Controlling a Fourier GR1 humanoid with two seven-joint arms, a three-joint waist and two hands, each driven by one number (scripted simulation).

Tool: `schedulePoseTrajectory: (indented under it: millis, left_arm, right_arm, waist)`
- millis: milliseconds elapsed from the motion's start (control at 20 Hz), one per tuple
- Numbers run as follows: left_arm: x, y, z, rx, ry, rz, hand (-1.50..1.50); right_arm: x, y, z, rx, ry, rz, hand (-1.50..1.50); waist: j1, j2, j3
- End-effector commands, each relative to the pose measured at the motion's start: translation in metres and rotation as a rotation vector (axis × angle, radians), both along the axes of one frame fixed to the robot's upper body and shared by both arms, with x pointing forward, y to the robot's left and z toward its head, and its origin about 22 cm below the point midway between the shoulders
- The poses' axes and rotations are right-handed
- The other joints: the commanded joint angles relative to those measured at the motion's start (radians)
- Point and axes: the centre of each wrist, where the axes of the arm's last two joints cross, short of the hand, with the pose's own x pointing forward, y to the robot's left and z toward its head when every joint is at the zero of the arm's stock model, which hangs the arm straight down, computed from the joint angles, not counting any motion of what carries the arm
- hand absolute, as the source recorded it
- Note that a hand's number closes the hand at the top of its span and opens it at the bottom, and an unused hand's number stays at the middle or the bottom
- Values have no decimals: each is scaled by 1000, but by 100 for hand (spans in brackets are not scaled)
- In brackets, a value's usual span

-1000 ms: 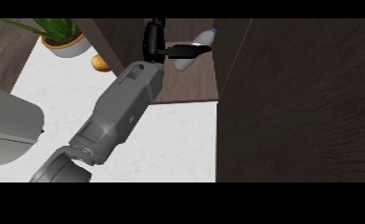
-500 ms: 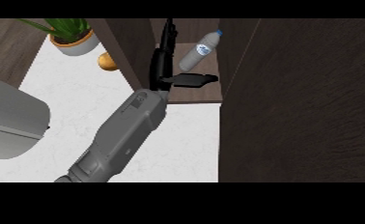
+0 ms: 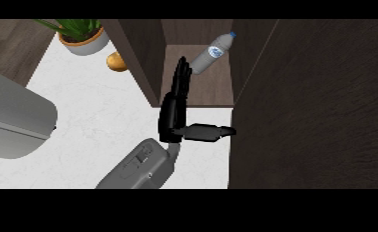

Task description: Pick up the bottled water, place it into the cabinet and close the cabinet

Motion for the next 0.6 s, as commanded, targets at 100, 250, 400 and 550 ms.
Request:
schedulePoseTrajectory:
  millis: [100,250,400,550]
  left_arm:
    - [-52,16,-14,-52,14,-57,150]
    - [-76,22,1,-39,7,-129,150]
    - [-101,47,-4,-31,9,-127,150]
    - [-108,72,-1,1,19,-135,150]
  right_arm:
    - [-1,19,25,-82,-54,46,-150]
    - [-2,20,36,-77,-31,102,150]
    - [-8,30,35,-102,-30,160,150]
    - [-3,32,37,-122,-18,220,150]
  waist:
    - [-4,5,1]
    - [0,2,0]
    - [-3,0,0]
    - [0,3,0]
